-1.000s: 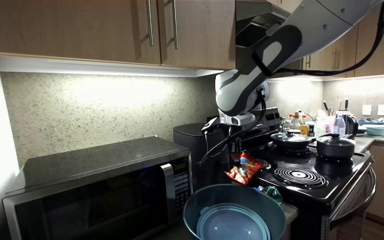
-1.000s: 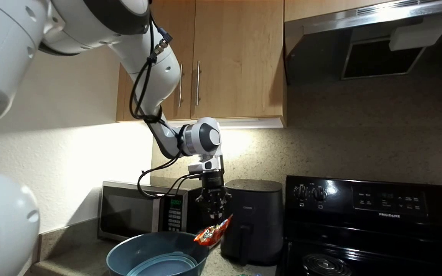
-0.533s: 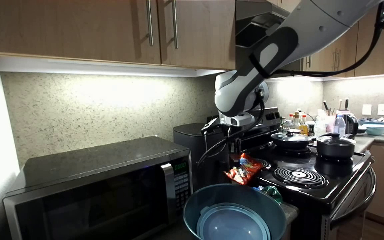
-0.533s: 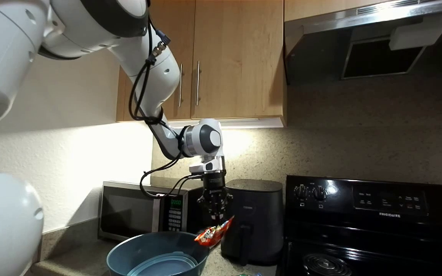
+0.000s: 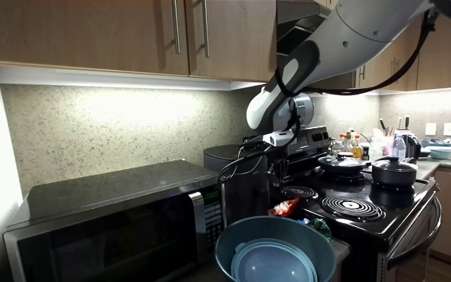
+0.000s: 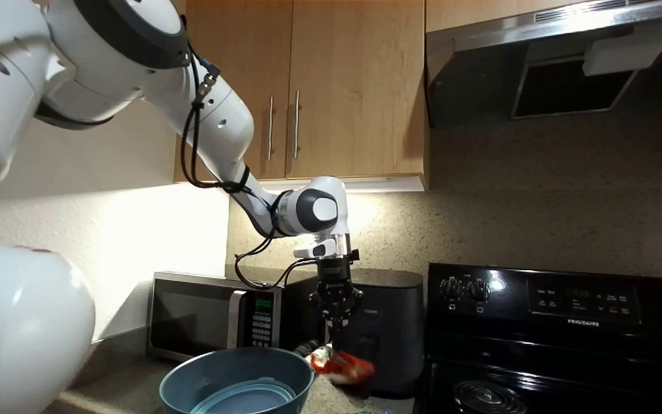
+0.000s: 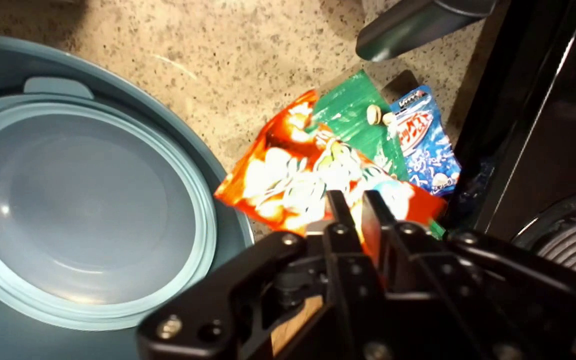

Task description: Remove all the objects from the bowl

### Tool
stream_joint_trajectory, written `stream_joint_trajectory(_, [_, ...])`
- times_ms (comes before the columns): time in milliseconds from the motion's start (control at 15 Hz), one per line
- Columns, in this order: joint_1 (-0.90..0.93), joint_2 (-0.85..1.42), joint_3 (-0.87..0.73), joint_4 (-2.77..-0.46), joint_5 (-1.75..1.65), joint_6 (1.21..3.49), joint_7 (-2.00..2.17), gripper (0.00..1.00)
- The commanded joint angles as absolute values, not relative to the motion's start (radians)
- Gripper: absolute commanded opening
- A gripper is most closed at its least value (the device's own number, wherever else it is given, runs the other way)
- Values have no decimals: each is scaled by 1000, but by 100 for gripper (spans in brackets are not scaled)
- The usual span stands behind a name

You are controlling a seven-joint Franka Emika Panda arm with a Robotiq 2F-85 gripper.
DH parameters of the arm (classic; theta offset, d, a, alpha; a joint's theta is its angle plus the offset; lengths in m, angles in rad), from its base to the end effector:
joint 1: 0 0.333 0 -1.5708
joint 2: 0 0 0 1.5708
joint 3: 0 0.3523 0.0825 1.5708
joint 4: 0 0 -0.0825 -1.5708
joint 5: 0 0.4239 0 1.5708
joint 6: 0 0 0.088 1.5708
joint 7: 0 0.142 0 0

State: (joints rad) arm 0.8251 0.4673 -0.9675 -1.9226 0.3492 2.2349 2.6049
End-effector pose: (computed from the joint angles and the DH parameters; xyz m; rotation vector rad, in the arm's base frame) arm 0.6610 -0.0415 0.3224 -0.3832 3.0747 -0.1818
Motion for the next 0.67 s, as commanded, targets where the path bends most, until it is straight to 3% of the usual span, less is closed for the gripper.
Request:
stream_joint_trajectory(0, [974,578,-1121,-1916,475,2214,2605,44])
stream_joint_trajectory(333, [1070,641,-1193,-1932,543,2235,2605,76])
stream_joint_trajectory(400, [1037,616,-1158,-1923,504,2221,2605,58])
stream_joint_trajectory(600, [1053,631,-1168,-1923,512,2221,2605,75])
